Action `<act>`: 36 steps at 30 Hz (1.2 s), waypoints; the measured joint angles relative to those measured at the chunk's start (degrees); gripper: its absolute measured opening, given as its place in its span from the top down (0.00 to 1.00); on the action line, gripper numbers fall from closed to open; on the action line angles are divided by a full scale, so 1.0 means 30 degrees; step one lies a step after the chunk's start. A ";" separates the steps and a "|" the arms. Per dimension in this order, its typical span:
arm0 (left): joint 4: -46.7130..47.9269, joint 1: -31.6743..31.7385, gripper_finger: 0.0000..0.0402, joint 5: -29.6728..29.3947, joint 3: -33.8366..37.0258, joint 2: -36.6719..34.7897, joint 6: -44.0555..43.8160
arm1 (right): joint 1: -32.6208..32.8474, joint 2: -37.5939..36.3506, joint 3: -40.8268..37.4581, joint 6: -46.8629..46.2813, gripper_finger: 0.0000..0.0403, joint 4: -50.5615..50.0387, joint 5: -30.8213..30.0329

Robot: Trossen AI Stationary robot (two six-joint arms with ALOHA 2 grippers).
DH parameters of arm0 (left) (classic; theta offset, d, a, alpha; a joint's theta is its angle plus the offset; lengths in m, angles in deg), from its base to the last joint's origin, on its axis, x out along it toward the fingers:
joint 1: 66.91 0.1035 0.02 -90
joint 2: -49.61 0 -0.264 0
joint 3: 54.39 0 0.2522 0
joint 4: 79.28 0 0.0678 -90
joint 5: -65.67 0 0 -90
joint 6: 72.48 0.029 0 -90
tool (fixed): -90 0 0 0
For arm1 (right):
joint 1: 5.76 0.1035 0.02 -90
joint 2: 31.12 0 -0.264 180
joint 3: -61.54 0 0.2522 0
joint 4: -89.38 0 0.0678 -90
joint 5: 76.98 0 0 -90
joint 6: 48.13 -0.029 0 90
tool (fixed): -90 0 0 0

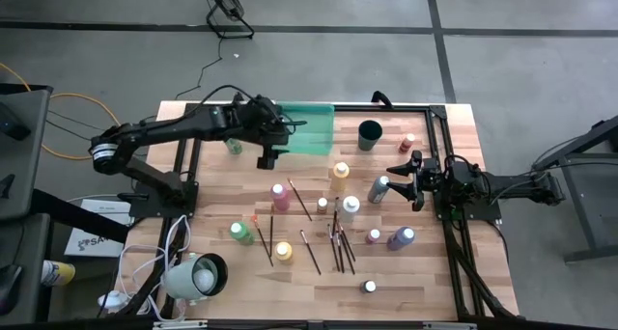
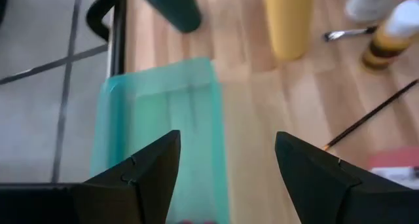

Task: Pick & Place Paint Supplies
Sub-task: Put the orange paint bottle into the green bin

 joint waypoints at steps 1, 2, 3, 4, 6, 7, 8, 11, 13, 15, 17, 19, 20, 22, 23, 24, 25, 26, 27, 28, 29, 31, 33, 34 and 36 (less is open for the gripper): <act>0.0019 -0.0005 0.39 0.0659 0.0004 -0.0225 -0.0160 | 0.0003 0.0003 -0.0002 0.0000 0.41 0.0002 -0.0003; -0.0006 0.0017 0.39 0.1328 0.0004 -0.0537 -0.0204 | 0.0000 0.0002 0.0001 0.0000 0.41 0.0002 0.0003; -0.0025 0.0017 0.39 0.2025 0.0004 -0.0905 -0.0270 | 0.0003 0.0000 -0.0001 0.0000 0.41 0.0000 0.0003; -0.0025 0.0024 0.39 0.2469 0.0004 -0.1257 -0.0310 | 0.0000 0.0004 -0.0002 0.0000 0.41 0.0003 -0.0001; -0.0028 0.0024 0.39 0.2886 -0.0003 -0.1933 -0.0183 | 0.0000 0.0002 0.0000 0.0000 0.41 0.0000 0.0003; -0.0002 0.0024 0.39 0.2933 0.0040 -0.2298 -0.0113 | 0.0000 0.0006 0.0002 0.0000 0.41 0.0000 0.0002; -0.0013 0.0024 0.39 0.2936 0.0121 -0.2691 -0.0055 | 0.0007 0.0007 -0.0005 0.0000 0.41 0.0000 -0.0004; -0.0096 0.0024 0.39 0.2970 0.0430 -0.3835 0.0214 | 0.0001 0.0000 -0.0005 0.0000 0.41 0.0000 -0.0005; 0.0007 0.0024 0.39 0.2949 0.0694 -0.4517 0.0328 | 0.0002 0.0000 0.0003 0.0000 0.41 0.0000 0.0003; -0.0120 0.0024 0.39 0.2994 0.0856 -0.5052 0.0126 | 0.0007 0.0000 -0.0005 0.0000 0.41 0.0000 -0.0003; -0.0012 0.0011 0.39 0.3096 0.0985 -0.5454 -0.0319 | 0.0000 0.0007 -0.0005 0.0000 0.41 0.0000 0.0003; -0.0049 -0.0124 0.39 0.3141 0.1010 -0.5682 -0.0969 | 0.0006 0.0006 0.0003 0.0000 0.41 0.0000 0.0003; -0.0049 -0.0188 0.39 0.3146 0.1017 -0.5760 -0.1278 | 0.0007 0.0005 0.0003 0.0000 0.41 0.0000 -0.0002; -0.0164 -0.0267 0.39 0.3093 0.1017 -0.5919 -0.1751 | 0.0007 0.0004 0.0000 0.0045 0.41 0.0003 -0.0059; -0.0216 -0.0267 0.39 0.3079 0.1017 -0.6006 -0.1930 | 0.0000 0.0006 -0.0001 0.0116 0.41 0.0017 -0.0205; -0.0311 -0.0267 0.39 0.3079 0.1017 -0.6040 -0.2127 | 0.0000 0.0005 -0.0002 0.0371 0.41 0.0036 -0.0458; -0.0514 -0.0267 0.39 0.3072 0.1017 -0.6049 -0.2349 | 0.0000 0.0002 -0.0004 0.0725 0.41 0.0064 -0.0828; -0.0757 -0.0251 0.39 0.3060 0.1017 -0.6037 -0.2662 | 0.0000 0.0000 0.0003 0.1055 0.41 0.0095 -0.1169; -0.0987 -0.0238 0.39 0.3017 0.1024 -0.6034 -0.2913 | 0.0000 0.0000 0.0002 0.1374 0.41 0.0117 -0.1450; -0.1223 -0.0238 0.39 0.3021 0.1031 -0.6034 -0.3155 | 0.0000 0.0000 -0.0001 0.1611 0.41 0.0117 -0.1586; -0.1494 -0.0240 0.39 0.3019 0.1031 -0.6034 -0.3332 | 0.0000 0.0004 -0.0001 0.1751 0.41 0.0117 -0.1590; -0.1968 -0.0245 0.39 0.2924 0.1031 -0.6034 -0.3710 | 0.0000 0.0000 -0.0001 0.1909 0.41 0.0113 -0.1443; -0.2287 -0.0245 0.39 0.2819 0.1031 -0.6034 -0.4137 | 0.0000 0.0000 -0.0004 0.1849 0.41 0.0173 -0.1425; -0.2434 -0.0245 0.39 0.2812 0.1031 -0.6034 -0.4398 | 0.0000 0.0000 -0.0004 0.1490 0.41 0.0220 -0.1411; -0.2571 -0.0245 0.39 0.2776 0.1031 -0.6034 -0.4845 | 0.0007 0.0007 -0.0004 0.0413 0.41 0.0527 -0.1746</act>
